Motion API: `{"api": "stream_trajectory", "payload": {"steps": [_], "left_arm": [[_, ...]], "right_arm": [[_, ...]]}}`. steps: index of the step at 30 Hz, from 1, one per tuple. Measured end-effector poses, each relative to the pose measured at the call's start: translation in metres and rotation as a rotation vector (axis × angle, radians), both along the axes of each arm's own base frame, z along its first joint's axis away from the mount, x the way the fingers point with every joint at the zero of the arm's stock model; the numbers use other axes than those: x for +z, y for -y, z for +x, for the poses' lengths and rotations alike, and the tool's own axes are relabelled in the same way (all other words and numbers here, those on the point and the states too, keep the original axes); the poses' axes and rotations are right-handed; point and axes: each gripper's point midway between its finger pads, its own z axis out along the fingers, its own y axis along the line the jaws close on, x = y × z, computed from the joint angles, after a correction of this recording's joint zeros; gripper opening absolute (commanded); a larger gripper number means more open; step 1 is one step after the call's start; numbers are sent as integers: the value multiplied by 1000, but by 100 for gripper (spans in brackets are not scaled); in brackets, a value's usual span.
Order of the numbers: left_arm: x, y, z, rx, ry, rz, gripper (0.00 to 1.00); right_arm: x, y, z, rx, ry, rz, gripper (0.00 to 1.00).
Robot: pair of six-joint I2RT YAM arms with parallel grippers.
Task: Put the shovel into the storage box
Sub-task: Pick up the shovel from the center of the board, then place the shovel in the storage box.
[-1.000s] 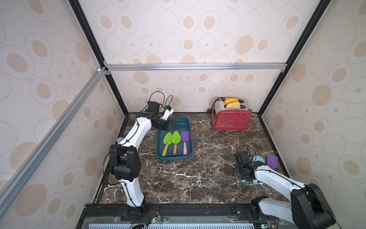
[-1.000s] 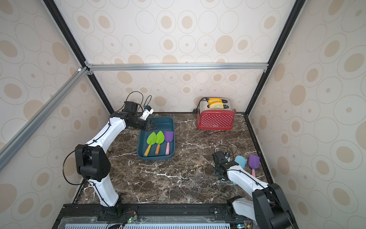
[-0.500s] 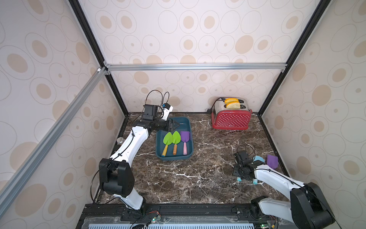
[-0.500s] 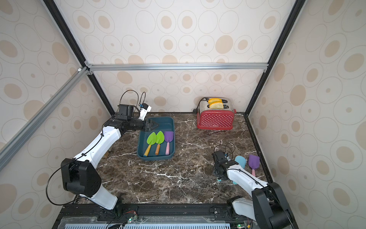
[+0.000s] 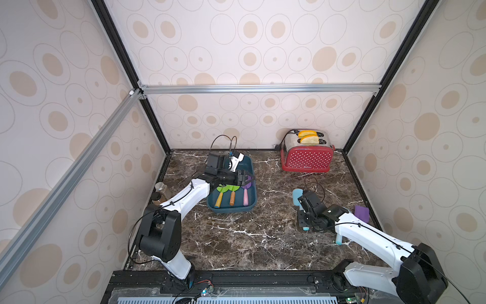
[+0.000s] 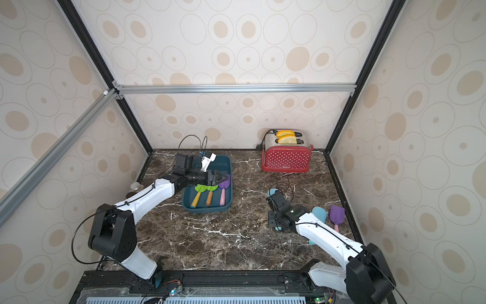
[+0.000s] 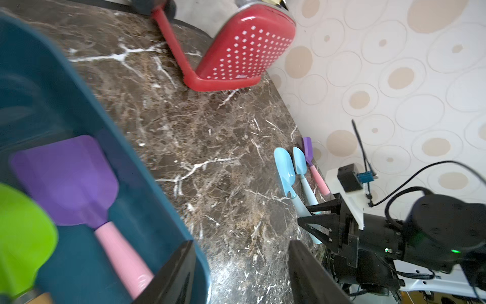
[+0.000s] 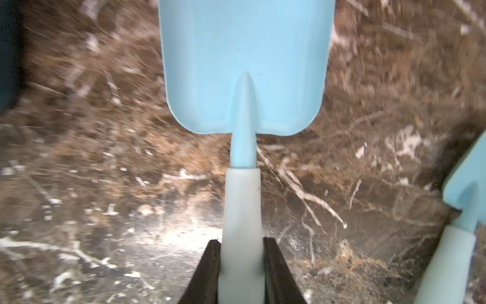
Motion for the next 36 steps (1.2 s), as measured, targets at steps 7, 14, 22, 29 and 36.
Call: {"api": "stream_trajectory", "payload": {"steps": [7,14,22,29,36], "left_arm": [[-4,40,-22,-74,-14,-15,59],[-5,42,-14,-35,-19,-35,58],[-21,51,-5,-17,-56,-53,51],[-28,55,-6,-17,-84,-55,24],[-20,61,-7,-7,-118,-93,1]], "right_arm": [[43,-50,14,143,96,10,0],[55,-68,19,207,121,5,0],[54,-89,10,284,118,-4,0],[54,-101,7,320,117,-9,0],[46,-102,9,312,111,-47,1]]}}
